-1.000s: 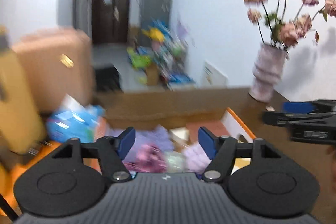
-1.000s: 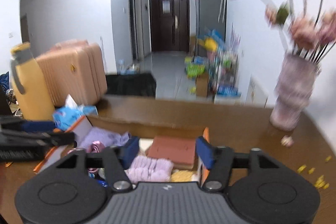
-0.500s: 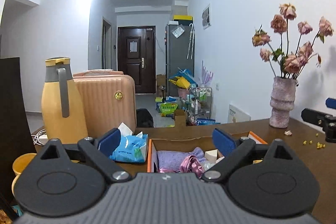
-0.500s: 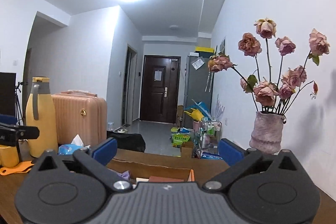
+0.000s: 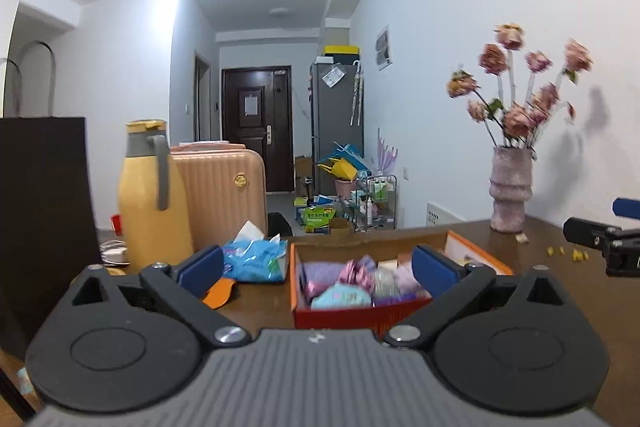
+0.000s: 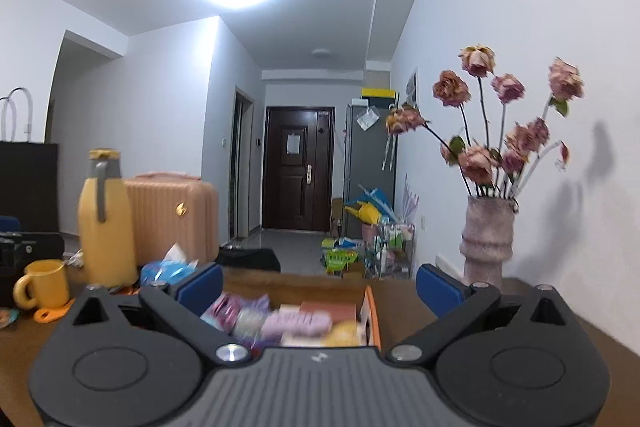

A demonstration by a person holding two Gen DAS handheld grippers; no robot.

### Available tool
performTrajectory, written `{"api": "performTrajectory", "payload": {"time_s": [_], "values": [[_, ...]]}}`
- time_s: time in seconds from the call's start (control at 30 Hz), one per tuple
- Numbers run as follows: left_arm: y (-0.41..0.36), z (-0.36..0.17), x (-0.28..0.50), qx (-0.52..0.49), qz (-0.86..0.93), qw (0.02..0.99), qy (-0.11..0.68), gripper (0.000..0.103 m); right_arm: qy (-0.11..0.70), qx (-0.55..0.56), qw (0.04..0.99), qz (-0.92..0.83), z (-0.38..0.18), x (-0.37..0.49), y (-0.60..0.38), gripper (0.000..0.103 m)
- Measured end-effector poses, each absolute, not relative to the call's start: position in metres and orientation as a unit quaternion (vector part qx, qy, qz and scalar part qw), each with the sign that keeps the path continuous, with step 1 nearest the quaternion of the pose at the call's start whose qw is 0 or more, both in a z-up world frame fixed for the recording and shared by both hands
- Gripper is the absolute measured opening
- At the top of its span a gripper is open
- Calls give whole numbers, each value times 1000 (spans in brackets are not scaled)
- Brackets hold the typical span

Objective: Organize soft objects

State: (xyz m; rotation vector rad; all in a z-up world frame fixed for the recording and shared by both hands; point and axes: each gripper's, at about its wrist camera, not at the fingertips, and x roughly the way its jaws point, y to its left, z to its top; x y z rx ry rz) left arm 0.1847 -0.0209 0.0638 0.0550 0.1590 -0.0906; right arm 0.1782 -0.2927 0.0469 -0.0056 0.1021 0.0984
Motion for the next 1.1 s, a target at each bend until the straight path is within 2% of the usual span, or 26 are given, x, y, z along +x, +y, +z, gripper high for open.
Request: {"api": "performTrajectory", "payload": {"time_s": [0.27, 0.43, 1.1], "values": [[7, 30, 69, 23, -21, 998, 60, 103, 60, 42, 996, 56, 7, 51, -282, 103], [18, 19, 26, 20, -26, 996, 83, 103, 63, -17, 995, 78, -7, -3, -268, 103], [5, 21, 22, 16, -42, 996, 79, 103, 56, 42, 994, 82, -1, -6, -260, 103]]}}
